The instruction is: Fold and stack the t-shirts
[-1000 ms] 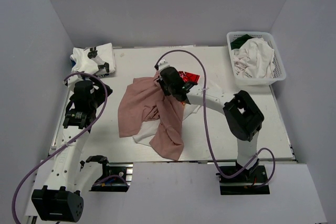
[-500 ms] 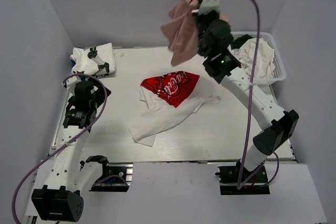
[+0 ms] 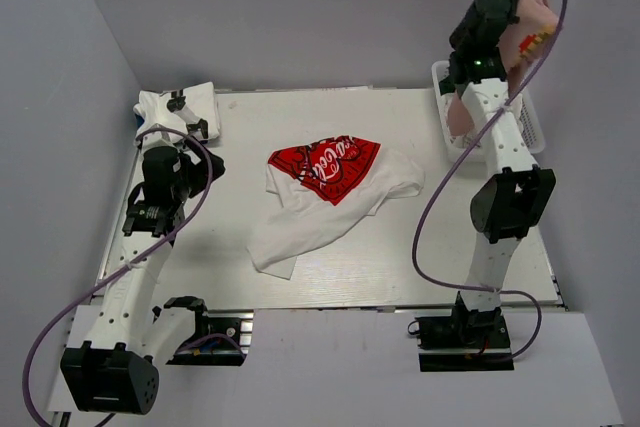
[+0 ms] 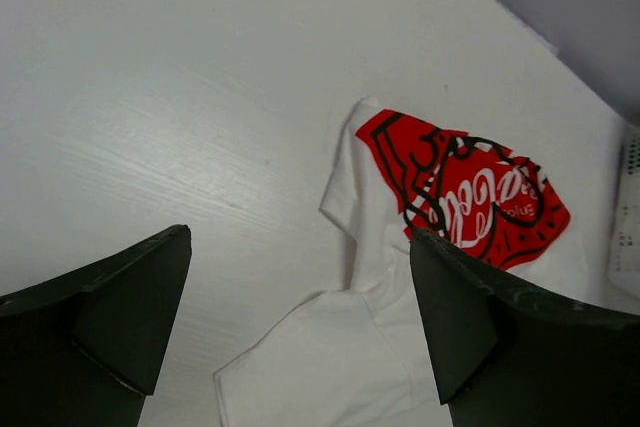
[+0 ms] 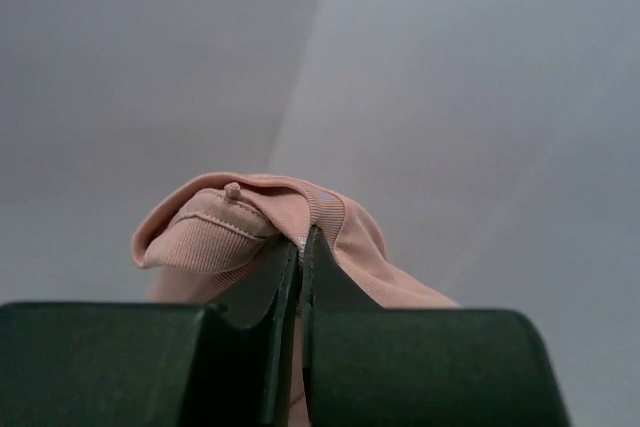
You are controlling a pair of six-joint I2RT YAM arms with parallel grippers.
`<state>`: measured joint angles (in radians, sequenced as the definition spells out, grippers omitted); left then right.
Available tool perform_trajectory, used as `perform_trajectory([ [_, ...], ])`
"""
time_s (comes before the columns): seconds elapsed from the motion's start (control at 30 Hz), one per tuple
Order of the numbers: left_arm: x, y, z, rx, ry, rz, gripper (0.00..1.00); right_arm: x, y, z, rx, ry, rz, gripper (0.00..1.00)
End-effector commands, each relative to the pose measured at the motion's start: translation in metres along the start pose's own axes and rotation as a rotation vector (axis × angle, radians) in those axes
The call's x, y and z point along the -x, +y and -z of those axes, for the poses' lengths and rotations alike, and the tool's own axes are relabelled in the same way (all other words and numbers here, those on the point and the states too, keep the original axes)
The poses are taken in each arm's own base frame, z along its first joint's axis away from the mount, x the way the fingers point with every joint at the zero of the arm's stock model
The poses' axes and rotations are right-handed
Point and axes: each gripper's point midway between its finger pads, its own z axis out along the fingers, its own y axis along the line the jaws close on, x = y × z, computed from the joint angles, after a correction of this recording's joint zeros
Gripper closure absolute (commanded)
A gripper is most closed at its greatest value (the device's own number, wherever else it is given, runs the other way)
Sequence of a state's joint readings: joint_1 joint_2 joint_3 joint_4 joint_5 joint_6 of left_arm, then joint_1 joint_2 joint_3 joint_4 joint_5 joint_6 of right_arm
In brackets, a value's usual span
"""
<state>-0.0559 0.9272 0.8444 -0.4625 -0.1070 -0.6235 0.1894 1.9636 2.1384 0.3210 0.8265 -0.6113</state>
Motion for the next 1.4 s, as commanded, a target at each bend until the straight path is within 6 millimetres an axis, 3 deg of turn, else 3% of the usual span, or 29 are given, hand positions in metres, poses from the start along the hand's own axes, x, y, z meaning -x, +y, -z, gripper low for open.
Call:
perform_trajectory([
  [0.0, 0.011, -0.025, 0.007, -0.157, -0.062, -0.037, 0.00, -0.018, -0.026, -0.025, -0.029, 0.000, -0.060, 1.00],
  [0.03, 0.005, -0.034, 0.010, -0.225, -0.041, -0.061, 0.00, -0.044, -0.016, -0.032, 0.050, 0.047, 0.011, 1.00],
  [0.1, -0.005, -0.044, 0.012, -0.312, -0.021, -0.102, 0.00, -0.072, 0.003, -0.036, 0.111, 0.097, -0.011, 1.00],
  [0.13, -0.014, -0.055, 0.018, -0.383, 0.025, -0.109, 0.00, -0.101, 0.004, -0.040, 0.117, 0.157, -0.006, 1.00],
  [0.17, -0.017, -0.058, 0.020, -0.411, 0.040, -0.124, 0.00, -0.118, 0.012, -0.040, 0.140, 0.188, -0.003, 1.00],
  [0.2, -0.025, -0.059, 0.015, -0.419, 0.081, -0.124, 0.00, -0.128, 0.022, -0.039, 0.156, 0.217, -0.071, 1.00],
  [0.23, -0.038, -0.057, 0.016, -0.424, 0.151, -0.131, 0.00, -0.158, 0.019, -0.041, 0.169, 0.292, -0.059, 1.00],
  [0.3, -0.051, -0.056, 0.015, -0.416, 0.220, -0.137, 0.00, -0.191, 0.037, -0.029, 0.284, 0.409, -0.140, 0.98],
  [0.33, -0.058, -0.052, 0.013, -0.401, 0.262, -0.140, 0.00, -0.196, 0.039, -0.026, 0.296, 0.437, -0.164, 0.74],
  [0.37, -0.064, -0.058, 0.015, -0.431, 0.295, -0.143, 0.00, -0.205, 0.041, -0.015, 0.333, 0.493, -0.166, 0.10],
  [0.47, -0.087, -0.065, 0.017, -0.516, 0.411, -0.137, 0.00, -0.181, 0.045, 0.005, 0.428, 0.490, -0.236, 0.10],
  [0.6, -0.109, -0.079, 0.020, -0.578, 0.495, -0.179, 0.00, -0.126, 0.077, 0.072, 0.800, 0.446, -0.378, 0.10],
  [0.63, -0.111, -0.084, 0.020, -0.588, 0.506, -0.187, 0.00, -0.131, 0.085, 0.089, 0.839, 0.481, -0.386, 0.10],
  [0.67, -0.118, -0.086, 0.020, -0.596, 0.527, -0.203, 0.00, -0.106, 0.074, 0.101, 0.861, 0.440, -0.407, 0.10],
  [0.7, -0.128, -0.095, 0.024, -0.622, 0.558, -0.226, 0.00, -0.096, 0.089, 0.122, 0.942, 0.432, -0.420, 0.10],
  [0.73, -0.140, -0.098, 0.022, -0.623, 0.600, -0.236, 0.00, -0.122, 0.101, 0.145, 0.976, 0.510, -0.444, 0.10],
  [0.77, -0.151, -0.095, 0.022, -0.593, 0.630, -0.251, 0.00, -0.098, 0.092, 0.151, 1.001, 0.440, -0.478, 0.10],
  [0.8, -0.165, -0.098, 0.026, -0.587, 0.664, -0.295, 0.00, -0.084, 0.106, 0.174, 1.119, 0.409, -0.515, 0.10],
  [0.83, -0.176, -0.094, 0.027, -0.556, 0.696, -0.313, 0.00, -0.118, 0.117, 0.201, 1.154, 0.517, -0.533, 0.10],
  [0.87, -0.187, -0.084, 0.028, -0.501, 0.727, -0.336, 0.00, -0.112, 0.115, 0.212, 1.190, 0.504, -0.543, 0.10],
  [0.9, -0.201, -0.084, 0.035, -0.495, 0.767, -0.370, 0.00, -0.125, 0.121, 0.234, 1.206, 0.550, -0.550, 0.10],
  [0.97, -0.214, -0.066, 0.043, -0.405, 0.812, -0.418, 0.00, -0.129, 0.119, 0.247, 1.193, 0.585, -0.571, 0.10],
  [1.07, -0.242, -0.041, 0.054, -0.289, 0.903, -0.468, 0.00, -0.176, 0.119, 0.272, 1.124, 0.699, -0.560, 0.10],
  [1.23, -0.270, -0.023, 0.059, -0.192, 0.941, -0.559, 0.09, -0.232, 0.116, 0.299, 1.064, 0.856, -0.496, 0.10],
  [1.37, -0.293, -0.020, 0.061, -0.161, 0.983, -0.602, 0.12, -0.255, 0.118, 0.310, 1.050, 0.939, -0.482, 0.10],
])
